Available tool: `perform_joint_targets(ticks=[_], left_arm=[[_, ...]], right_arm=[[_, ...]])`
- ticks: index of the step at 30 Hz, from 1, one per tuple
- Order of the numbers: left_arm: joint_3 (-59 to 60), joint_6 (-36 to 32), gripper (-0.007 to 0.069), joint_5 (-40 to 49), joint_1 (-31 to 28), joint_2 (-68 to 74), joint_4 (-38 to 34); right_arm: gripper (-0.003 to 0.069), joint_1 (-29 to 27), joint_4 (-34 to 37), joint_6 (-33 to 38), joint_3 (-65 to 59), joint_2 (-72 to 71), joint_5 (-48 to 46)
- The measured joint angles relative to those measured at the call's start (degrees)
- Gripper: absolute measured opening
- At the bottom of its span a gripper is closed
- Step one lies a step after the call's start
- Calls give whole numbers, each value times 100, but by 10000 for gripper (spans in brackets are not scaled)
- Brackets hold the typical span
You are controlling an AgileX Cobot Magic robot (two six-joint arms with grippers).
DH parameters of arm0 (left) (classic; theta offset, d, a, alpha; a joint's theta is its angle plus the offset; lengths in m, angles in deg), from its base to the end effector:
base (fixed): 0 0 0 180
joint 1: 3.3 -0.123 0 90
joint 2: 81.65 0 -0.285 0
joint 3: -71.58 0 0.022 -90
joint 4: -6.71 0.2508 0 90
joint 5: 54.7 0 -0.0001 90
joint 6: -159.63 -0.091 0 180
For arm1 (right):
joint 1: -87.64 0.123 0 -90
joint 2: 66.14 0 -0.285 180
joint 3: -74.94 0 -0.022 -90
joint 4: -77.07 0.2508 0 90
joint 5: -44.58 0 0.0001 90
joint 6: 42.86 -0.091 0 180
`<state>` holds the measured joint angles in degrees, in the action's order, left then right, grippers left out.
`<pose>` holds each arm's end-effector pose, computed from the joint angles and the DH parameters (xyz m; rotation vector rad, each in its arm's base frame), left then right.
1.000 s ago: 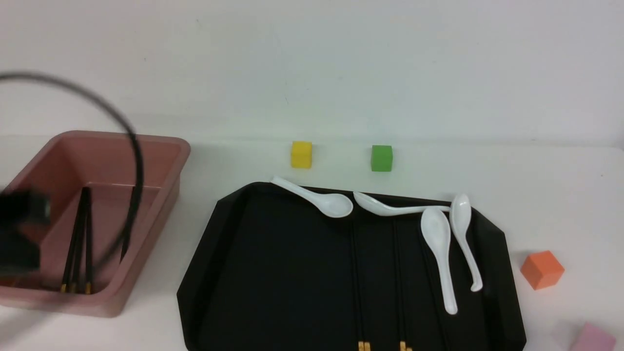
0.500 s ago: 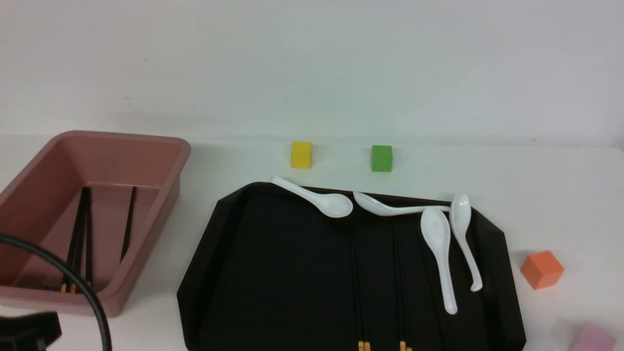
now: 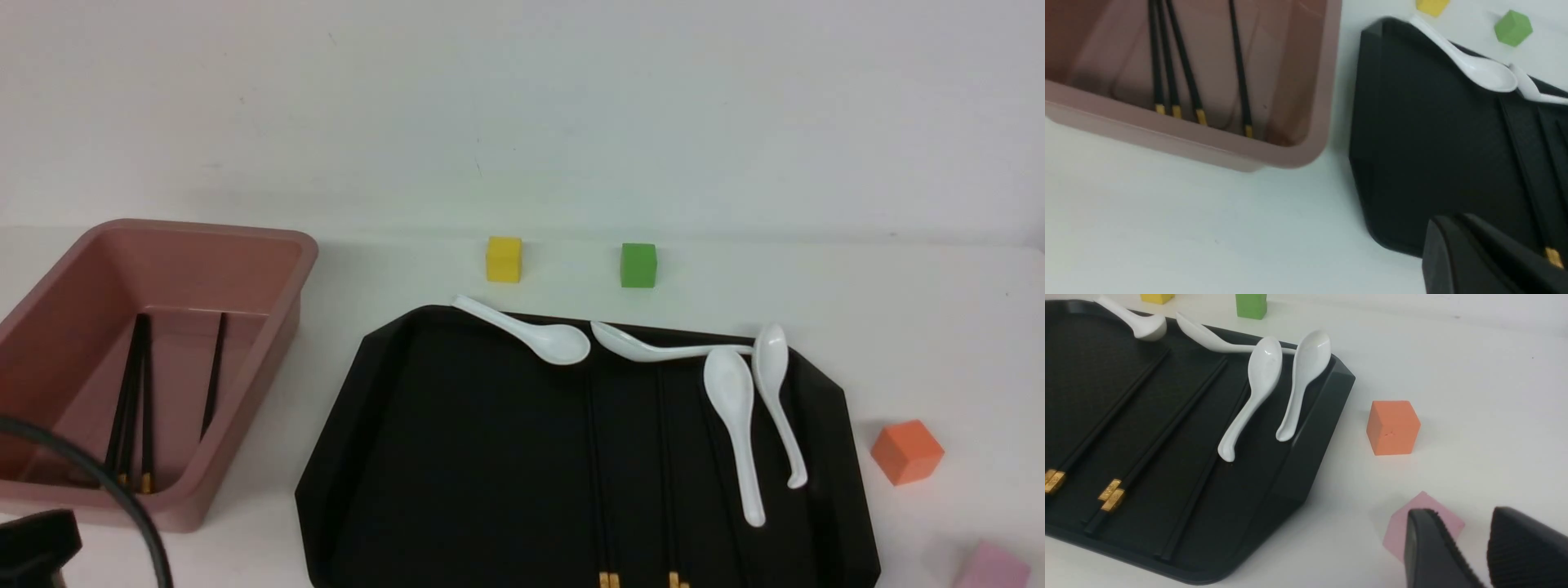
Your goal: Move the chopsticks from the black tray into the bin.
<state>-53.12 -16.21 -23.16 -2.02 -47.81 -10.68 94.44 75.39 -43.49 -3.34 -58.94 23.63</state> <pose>0.0916 -0.0163 0.2631 -0.2301 2.0884 -0.3791 0.0525 0.0053 0.1746 -0.1181 1.8541 0.0613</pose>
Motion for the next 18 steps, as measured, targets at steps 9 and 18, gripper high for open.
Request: perform_joint_targets(ticks=[9, 18], left_arm=[[1479, 574, -13, -689, 0, -1930, 775], [2333, 1286, -12, -699, 29, -2673, 1331]], right_arm=[[240, 0, 0, 0, 0, 0, 0], [240, 0, 0, 0, 0, 0, 0]])
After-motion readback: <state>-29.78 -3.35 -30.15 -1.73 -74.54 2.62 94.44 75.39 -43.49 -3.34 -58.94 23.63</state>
